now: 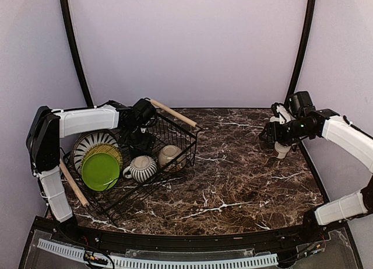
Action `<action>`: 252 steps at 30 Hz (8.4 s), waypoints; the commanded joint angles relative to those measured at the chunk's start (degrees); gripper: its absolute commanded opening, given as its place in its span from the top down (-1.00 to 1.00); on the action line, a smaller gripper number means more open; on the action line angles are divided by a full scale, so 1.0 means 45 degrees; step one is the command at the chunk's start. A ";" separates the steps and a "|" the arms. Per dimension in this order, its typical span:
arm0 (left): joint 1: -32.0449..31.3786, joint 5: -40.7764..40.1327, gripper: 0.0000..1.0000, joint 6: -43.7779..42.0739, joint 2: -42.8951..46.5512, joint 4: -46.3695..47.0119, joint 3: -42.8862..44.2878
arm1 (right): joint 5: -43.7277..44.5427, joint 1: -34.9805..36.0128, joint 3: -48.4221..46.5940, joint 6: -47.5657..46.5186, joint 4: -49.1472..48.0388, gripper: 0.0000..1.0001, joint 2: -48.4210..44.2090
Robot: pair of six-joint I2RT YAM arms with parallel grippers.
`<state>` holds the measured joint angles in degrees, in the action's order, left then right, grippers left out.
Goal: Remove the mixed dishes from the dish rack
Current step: Grab the bowl from the dish rack, then pass from the left arm to the right, then place the cup at the corner of the board, then grab the bowl from the dish rack.
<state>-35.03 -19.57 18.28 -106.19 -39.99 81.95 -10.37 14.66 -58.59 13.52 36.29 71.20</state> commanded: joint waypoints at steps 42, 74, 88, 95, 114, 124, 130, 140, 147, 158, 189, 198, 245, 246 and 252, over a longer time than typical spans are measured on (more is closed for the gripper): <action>0.0242 0.5437 0.99 0.2247 0.6435 0.3013 -0.1716 | -0.4205 0.6223 -0.2693 0.4747 -0.7531 -0.47 0.3200; 0.1201 1.2445 0.98 1.1287 0.6953 1.8302 -0.7136 | -0.6610 0.7533 -0.4013 0.8455 -1.5531 -0.11 0.6766; 0.1201 1.3045 0.98 1.1823 0.6230 1.9862 -0.7582 | -0.6955 0.7642 -0.3407 0.8515 -1.7167 0.88 0.6186; 0.1201 1.3046 0.11 1.1656 0.6236 2.0031 -0.7720 | -0.6872 0.7603 -0.3337 0.8119 -1.6870 1.00 0.5612; 0.1203 1.0900 -0.98 0.5238 0.8210 1.1672 -0.6152 | 0.2473 0.6499 -0.2748 0.3079 -0.3718 1.00 0.0302; 0.1201 0.9671 -0.98 0.3618 0.7988 0.9682 -0.5502 | 0.5201 0.3945 -0.3229 0.7602 0.5135 1.00 0.0797; 0.1202 1.0011 -0.98 0.3853 0.7603 1.0177 -0.5713 | 0.5193 0.3499 -0.2274 0.9274 0.5560 1.00 0.0562; 0.1202 0.9775 -0.98 0.3617 0.8285 0.9642 -0.5985 | 0.4501 0.0340 -0.0314 0.9822 0.4158 1.00 0.0195; 0.1201 0.9443 -0.98 0.3477 0.8869 0.9123 -0.6129 | 0.2762 -0.2234 0.0389 0.9511 0.2626 1.00 0.0774; 0.1202 0.9129 -0.98 0.3414 0.9442 0.8387 -0.6164 | 0.1486 -0.3345 0.0484 0.9837 0.0901 1.00 0.2992; 0.1148 0.9754 -0.93 0.3100 0.7922 0.6247 -0.6119 | 0.1663 -0.3742 0.0488 0.9028 0.0893 -0.26 0.1036; -0.0247 0.6154 -0.93 0.0729 0.6722 0.2291 -0.4877 | 0.2217 -0.3741 0.1058 0.6086 0.0414 -0.82 -0.1133; -0.0186 0.5283 -0.98 0.0510 0.4808 -0.0310 -0.4759 | -0.2654 -0.3691 0.2228 0.2202 -0.1493 -0.97 -0.4025; -0.0186 0.5423 -0.98 0.0625 0.4789 -0.0311 -0.4806 | -0.2624 -0.3704 0.2237 0.2178 -0.1484 -0.97 -0.4069; -0.0204 0.6392 -0.98 0.1286 0.5373 0.0002 -0.5442 | -0.2702 -0.3701 0.2286 0.2282 -0.1657 -0.97 -0.4103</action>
<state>-35.79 3.99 21.28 -84.47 -39.86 60.16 -22.15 -1.93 -49.12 23.86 31.03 53.23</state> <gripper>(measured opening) 0.990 0.987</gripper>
